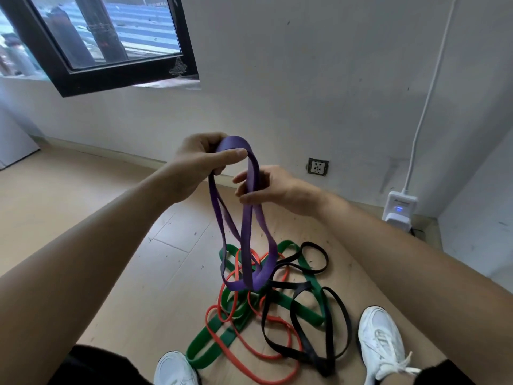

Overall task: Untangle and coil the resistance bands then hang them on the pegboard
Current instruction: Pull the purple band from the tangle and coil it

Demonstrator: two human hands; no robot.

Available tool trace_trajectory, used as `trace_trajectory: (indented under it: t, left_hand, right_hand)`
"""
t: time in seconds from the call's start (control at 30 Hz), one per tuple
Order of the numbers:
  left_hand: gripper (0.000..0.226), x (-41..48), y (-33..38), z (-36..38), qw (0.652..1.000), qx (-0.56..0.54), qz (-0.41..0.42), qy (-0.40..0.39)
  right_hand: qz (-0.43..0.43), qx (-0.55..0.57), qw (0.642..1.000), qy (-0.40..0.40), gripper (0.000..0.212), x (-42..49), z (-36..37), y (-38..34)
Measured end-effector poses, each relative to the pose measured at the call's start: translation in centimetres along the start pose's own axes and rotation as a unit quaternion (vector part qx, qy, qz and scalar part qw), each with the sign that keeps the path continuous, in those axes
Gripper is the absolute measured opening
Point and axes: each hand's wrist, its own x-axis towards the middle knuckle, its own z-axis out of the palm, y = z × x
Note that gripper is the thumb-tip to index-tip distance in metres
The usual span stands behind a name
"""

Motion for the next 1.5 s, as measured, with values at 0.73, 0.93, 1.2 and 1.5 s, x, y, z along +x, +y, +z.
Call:
trace_trajectory:
  t: [0.73, 0.93, 1.2, 1.5]
  left_hand:
    - [0.012, -1.0, 1.1, 1.1, 0.997, -0.062, -0.007, 0.045]
    - [0.006, -1.0, 1.7, 0.8, 0.992, -0.112, 0.004, 0.057]
    - [0.012, -0.6, 2.5, -0.5, 0.994, -0.059, 0.033, 0.088]
    - [0.020, -0.3, 4.4, -2.5, 0.969, 0.229, 0.092, 0.033]
  right_hand:
    - [-0.013, 0.090, 0.996, -0.007, 0.063, 1.2, 3.8, 1.1]
    - [0.007, 0.075, 0.997, -0.035, 0.044, 1.1, 5.2, 2.5]
    - [0.014, 0.022, 1.000, -0.005, 0.018, 0.8, 6.5, 4.8]
    - [0.027, -0.055, 0.998, 0.001, 0.017, 0.8, 6.2, 6.4]
